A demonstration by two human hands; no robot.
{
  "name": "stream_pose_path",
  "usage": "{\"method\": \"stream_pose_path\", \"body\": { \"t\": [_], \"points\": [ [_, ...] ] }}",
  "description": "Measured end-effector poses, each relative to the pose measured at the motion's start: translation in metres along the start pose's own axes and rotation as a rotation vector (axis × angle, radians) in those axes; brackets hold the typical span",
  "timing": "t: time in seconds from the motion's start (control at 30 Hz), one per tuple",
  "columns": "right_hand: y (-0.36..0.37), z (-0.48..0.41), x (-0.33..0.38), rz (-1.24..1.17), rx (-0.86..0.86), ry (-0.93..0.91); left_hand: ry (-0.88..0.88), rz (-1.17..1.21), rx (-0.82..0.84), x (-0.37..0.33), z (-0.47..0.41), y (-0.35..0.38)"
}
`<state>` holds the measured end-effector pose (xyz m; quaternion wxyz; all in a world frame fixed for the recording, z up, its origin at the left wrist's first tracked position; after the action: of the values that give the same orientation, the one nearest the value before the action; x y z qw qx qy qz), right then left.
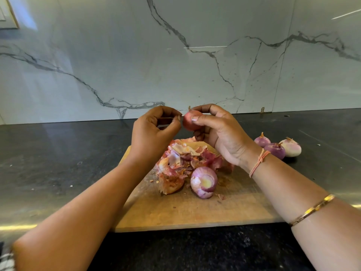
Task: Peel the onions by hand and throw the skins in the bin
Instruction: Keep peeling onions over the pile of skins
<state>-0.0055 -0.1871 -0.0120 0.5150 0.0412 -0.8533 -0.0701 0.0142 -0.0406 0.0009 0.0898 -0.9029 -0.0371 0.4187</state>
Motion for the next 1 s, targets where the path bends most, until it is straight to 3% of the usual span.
{"method": "stream_pose_path", "body": {
  "t": [0.13,0.4,1.0],
  "points": [
    [0.001,0.000,-0.001,0.057,0.041,-0.015,-0.021,0.076,0.077,-0.002,0.004,0.004],
    [0.006,0.004,0.000,0.203,0.083,-0.079,-0.055,0.125,0.065,0.002,0.002,0.005],
    [0.007,0.003,0.000,0.108,0.095,-0.035,0.058,-0.125,-0.022,-0.008,0.001,-0.002]
  ]
}}
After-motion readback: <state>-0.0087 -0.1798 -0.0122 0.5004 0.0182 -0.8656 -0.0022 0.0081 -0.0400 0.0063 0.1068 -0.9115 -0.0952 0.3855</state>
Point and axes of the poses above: each hand's wrist, its own z-axis away from the middle knuckle, its own y-axis out of the palm, x = y × z, the point moved 5 cm from there along -z, towards the middle knuckle, and after that the axes turned 6 degrees about -y, right-handed, at the moved point
